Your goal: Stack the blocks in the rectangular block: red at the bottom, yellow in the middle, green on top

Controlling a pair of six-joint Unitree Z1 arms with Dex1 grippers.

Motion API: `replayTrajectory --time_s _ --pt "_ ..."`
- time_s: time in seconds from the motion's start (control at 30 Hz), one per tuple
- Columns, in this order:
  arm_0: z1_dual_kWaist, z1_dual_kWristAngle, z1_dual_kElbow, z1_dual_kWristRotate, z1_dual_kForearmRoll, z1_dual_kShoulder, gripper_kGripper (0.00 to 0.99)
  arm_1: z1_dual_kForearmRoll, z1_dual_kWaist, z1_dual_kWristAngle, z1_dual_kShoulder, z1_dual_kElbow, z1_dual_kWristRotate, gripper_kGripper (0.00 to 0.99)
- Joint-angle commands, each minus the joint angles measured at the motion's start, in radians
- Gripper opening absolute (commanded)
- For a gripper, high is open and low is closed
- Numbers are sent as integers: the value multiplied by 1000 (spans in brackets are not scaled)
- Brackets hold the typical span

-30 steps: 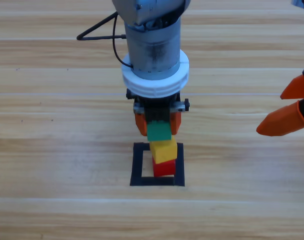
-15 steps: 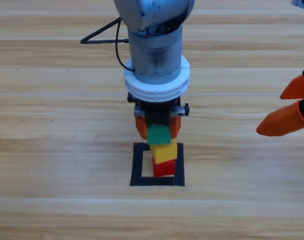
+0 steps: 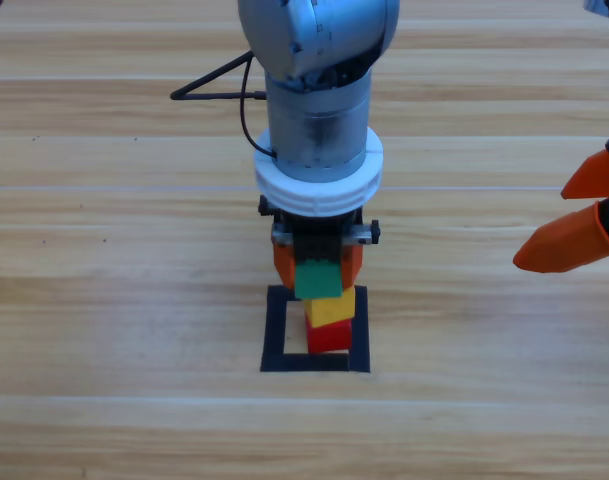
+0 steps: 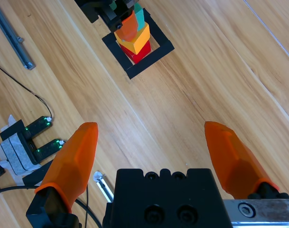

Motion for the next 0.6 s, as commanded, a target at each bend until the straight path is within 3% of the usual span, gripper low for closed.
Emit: replayTrajectory --time_s 0.03,0.6 --pt "-21 -8 -16 10 7 56 0 2 -11 20 62 8 -3 989" --pt "-21 -8 -27 10 5 50 0 6 -10 23 56 8 -3 989"
